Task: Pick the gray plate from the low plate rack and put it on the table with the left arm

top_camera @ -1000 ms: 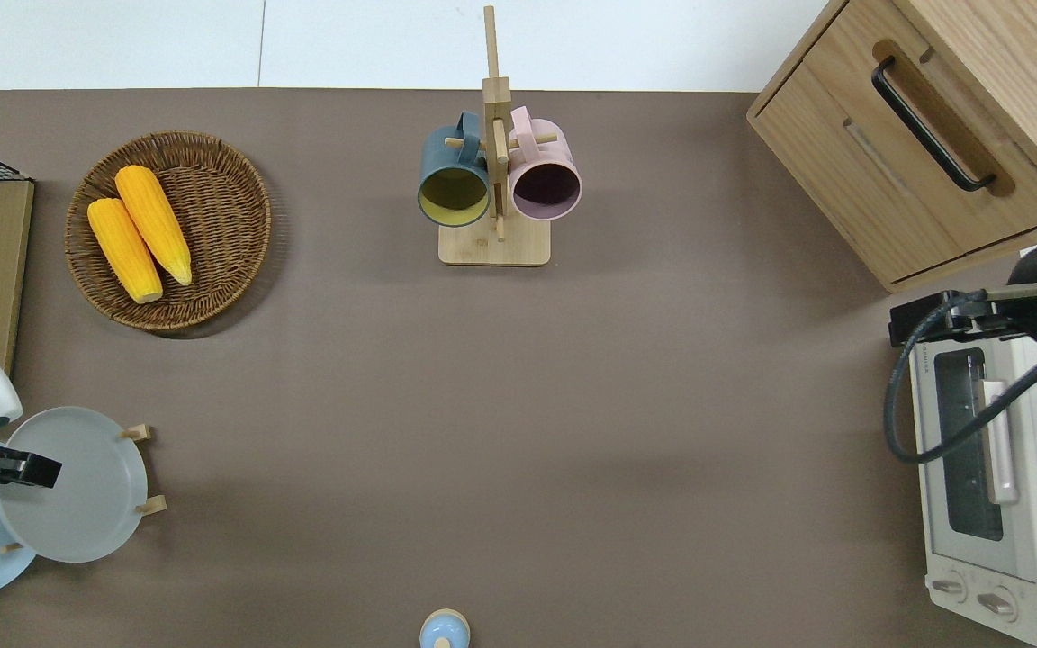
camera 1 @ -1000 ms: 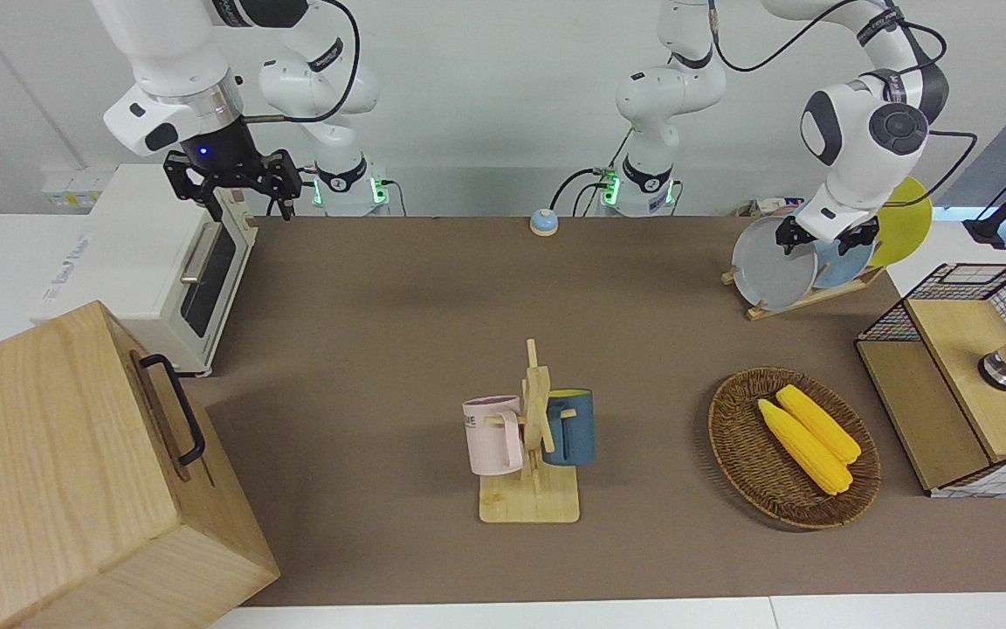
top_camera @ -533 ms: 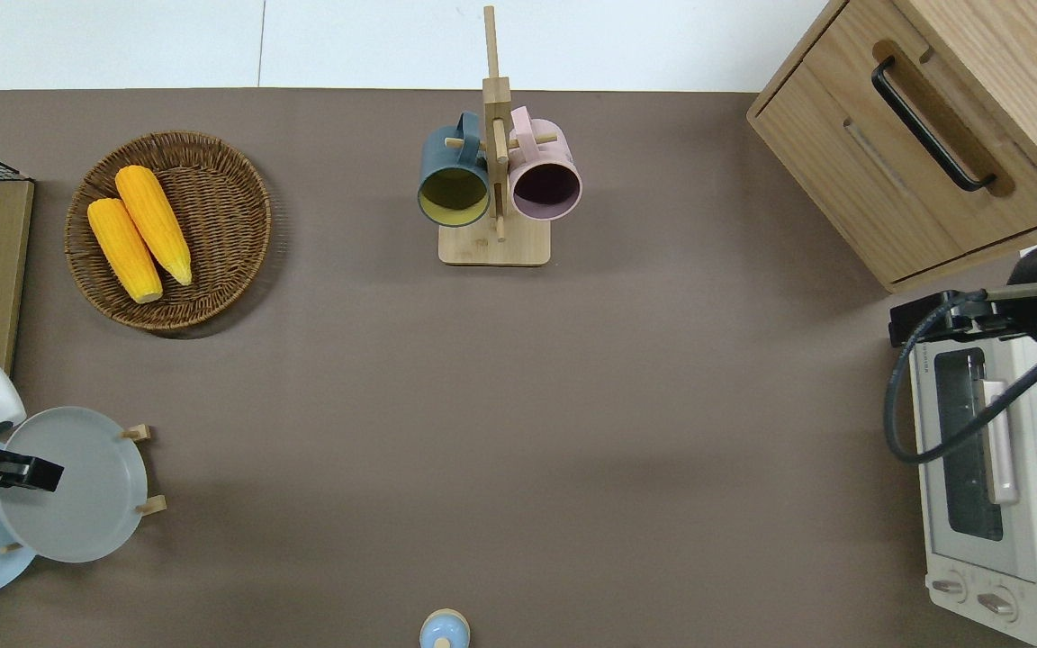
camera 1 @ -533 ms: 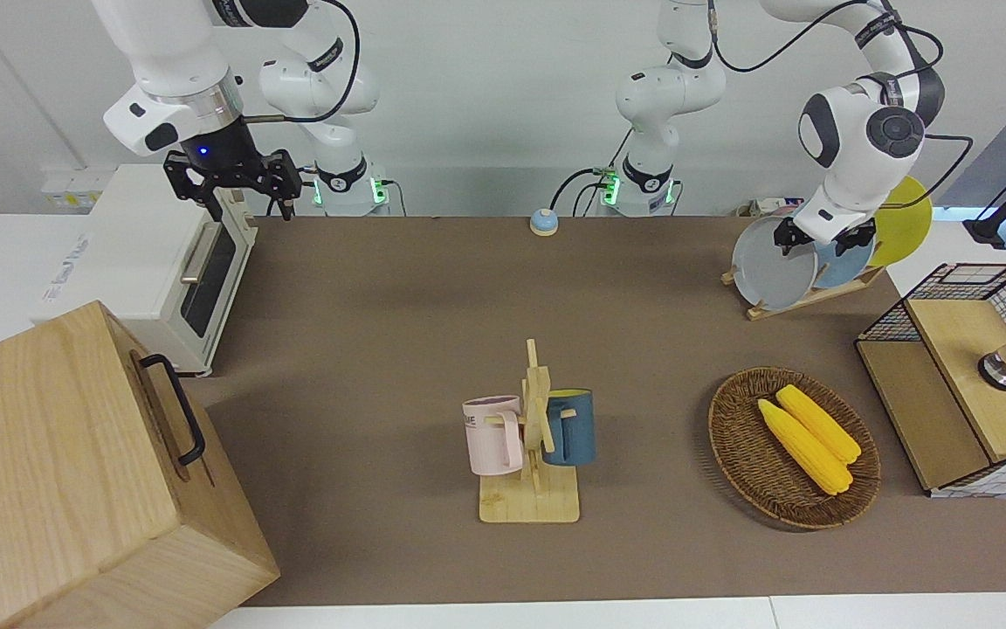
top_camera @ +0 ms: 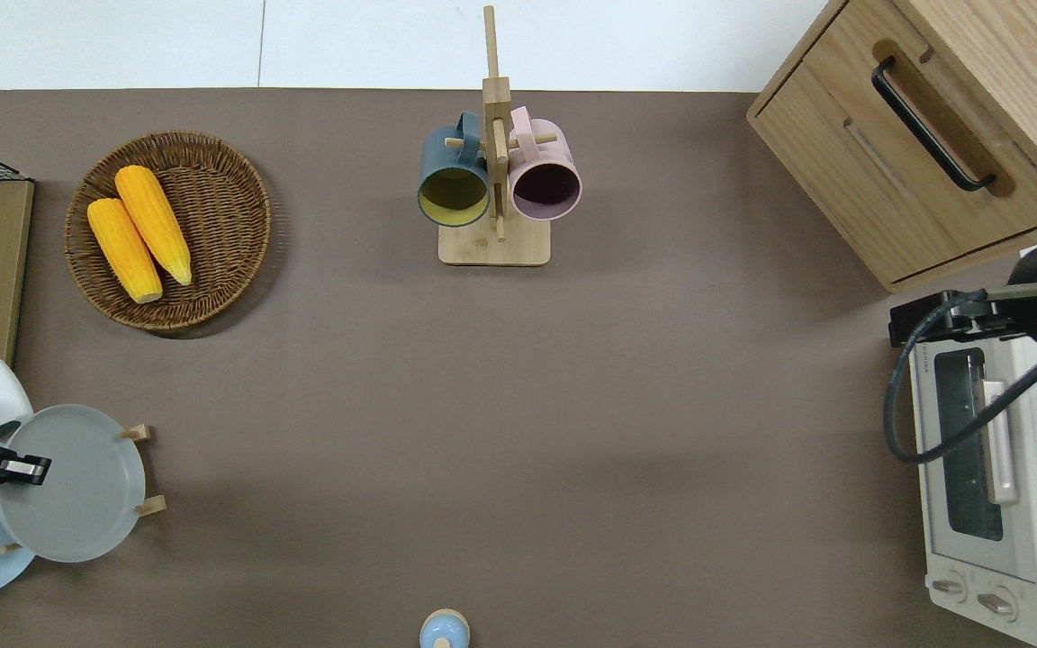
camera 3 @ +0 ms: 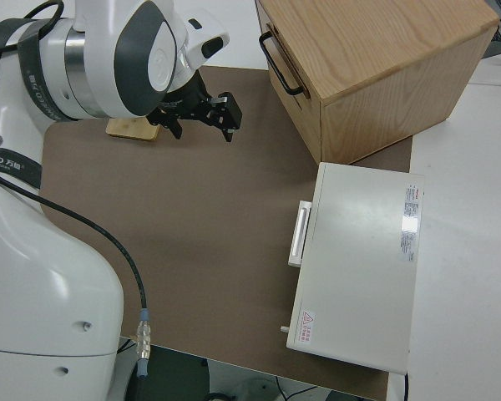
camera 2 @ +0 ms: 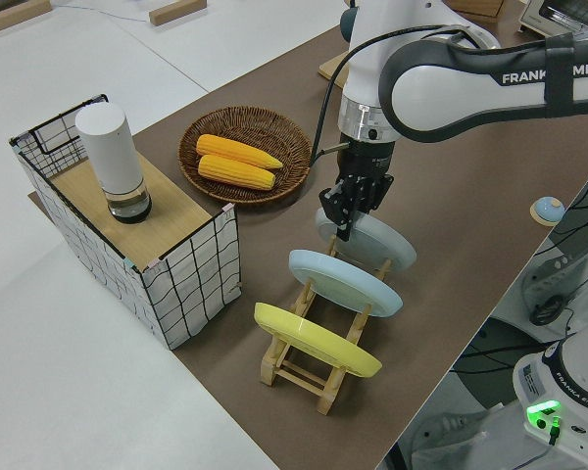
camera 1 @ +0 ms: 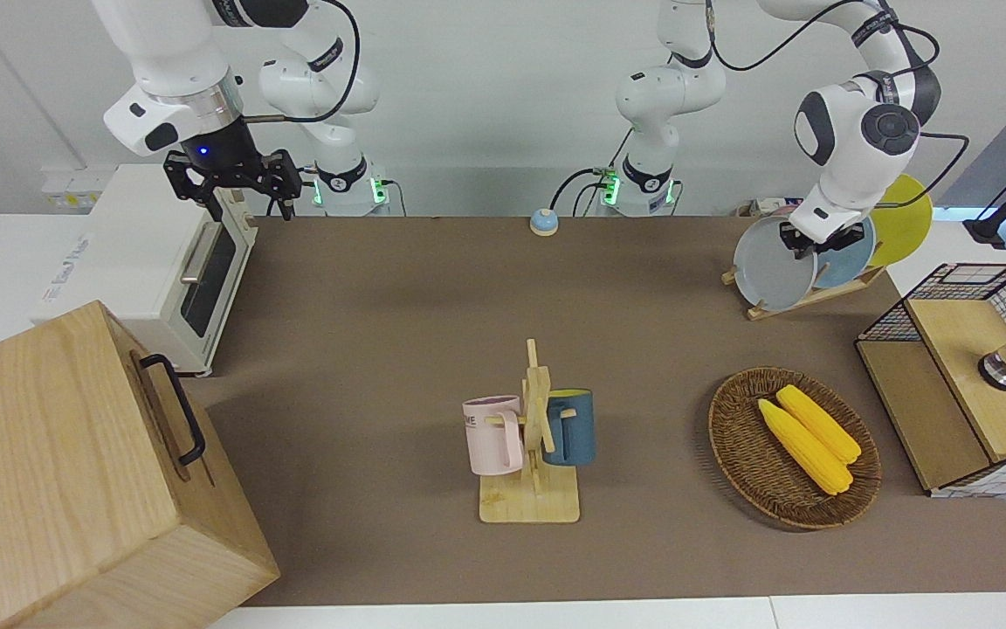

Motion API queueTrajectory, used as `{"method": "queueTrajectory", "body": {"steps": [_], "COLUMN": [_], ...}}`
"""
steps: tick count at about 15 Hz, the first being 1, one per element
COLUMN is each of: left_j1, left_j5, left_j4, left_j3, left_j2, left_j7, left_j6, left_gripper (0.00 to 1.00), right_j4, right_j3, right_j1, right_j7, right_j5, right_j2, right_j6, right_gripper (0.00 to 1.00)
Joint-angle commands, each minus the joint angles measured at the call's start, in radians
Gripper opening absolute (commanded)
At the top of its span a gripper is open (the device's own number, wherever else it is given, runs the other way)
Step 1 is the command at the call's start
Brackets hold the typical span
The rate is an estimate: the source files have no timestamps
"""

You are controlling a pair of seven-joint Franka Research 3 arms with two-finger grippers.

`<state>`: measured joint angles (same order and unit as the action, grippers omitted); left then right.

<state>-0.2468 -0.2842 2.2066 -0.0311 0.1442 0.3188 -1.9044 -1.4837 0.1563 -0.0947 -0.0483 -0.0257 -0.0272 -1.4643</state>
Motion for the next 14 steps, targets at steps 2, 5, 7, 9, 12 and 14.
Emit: {"method": "queueTrajectory", "body": {"steps": [2,5,7,9,12,14], "left_j1": [-0.006,0.001,0.006,0.008,0.009,0.011], "left_j5": [-0.026,-0.023,-0.021,-0.018,-0.012,0.011], "left_j4": [0.032,0.027,0.015,0.004,-0.03,-0.056], "left_j3": [0.014,0.014,0.013,0.007,-0.001,-0.01], "left_j2": [0.021,0.035,0.044,0.057,0.063,0.063], "left_j7": [0.013,0.008,0.003,-0.001,-0.012,-0.017], "left_j6": [-0.012,0.008,0.034,0.06,0.116,0.151], "left_gripper": [0.0,0.0,0.0,0.0,0.0,0.0], "right_j4": [0.006,0.006,0.006,0.006,0.006,0.006], "right_j3": [-0.006,-0.006,-0.006,-0.006,-0.006,-0.006], "right_j1": [0.007,0.007,0.007,0.007,0.007,0.007], "right_j7": [-0.004,-0.004,-0.004,-0.004,-0.004,-0.004], "right_j5": [0.003,0.003,0.003,0.003,0.003,0.003], "right_j2": [0.0,0.0,0.0,0.0,0.0,0.0], "right_j6": [0.001,0.001,0.002,0.002,0.001,0.002], "right_gripper": [0.983,0.983,0.983,0.983,0.983,0.983]}}
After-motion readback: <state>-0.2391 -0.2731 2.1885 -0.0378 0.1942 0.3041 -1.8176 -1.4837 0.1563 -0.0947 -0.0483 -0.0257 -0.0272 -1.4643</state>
